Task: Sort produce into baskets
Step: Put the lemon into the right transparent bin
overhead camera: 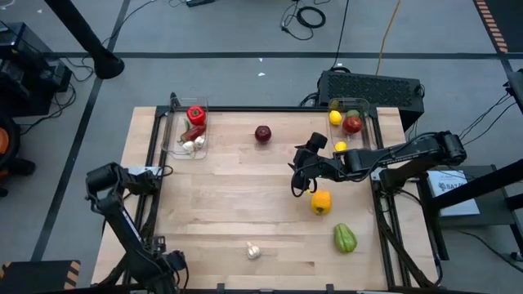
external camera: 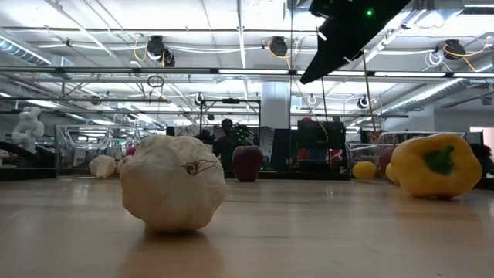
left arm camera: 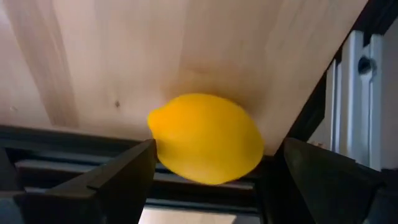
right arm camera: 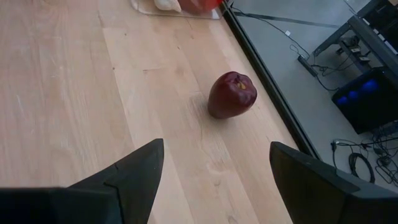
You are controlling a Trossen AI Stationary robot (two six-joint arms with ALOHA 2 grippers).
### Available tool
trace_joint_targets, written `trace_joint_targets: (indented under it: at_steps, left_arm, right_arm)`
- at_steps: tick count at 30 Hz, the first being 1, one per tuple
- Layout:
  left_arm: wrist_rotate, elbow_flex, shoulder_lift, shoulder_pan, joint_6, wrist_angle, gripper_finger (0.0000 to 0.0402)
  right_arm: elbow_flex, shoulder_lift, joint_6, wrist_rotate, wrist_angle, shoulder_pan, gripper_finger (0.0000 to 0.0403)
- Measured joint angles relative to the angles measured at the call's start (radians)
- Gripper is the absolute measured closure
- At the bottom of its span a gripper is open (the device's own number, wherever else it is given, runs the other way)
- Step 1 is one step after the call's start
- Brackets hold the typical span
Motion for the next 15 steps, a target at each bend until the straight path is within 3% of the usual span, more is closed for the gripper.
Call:
trace_joint_targets:
  at_steps: [9,15]
  left_arm:
    - [0.019,0.0,0.025,0.0,-0.014,-0.001,0.0045]
    - [0.015,0.0,0.058,0.0,0.128,-0.007,0.0045]
  right_arm:
    - [0.0,0.0,0.0,0.0,-0.001,0.0,0.012]
    - [0.0,0.0,0.0,0.0,-0.001,0.0,0.012]
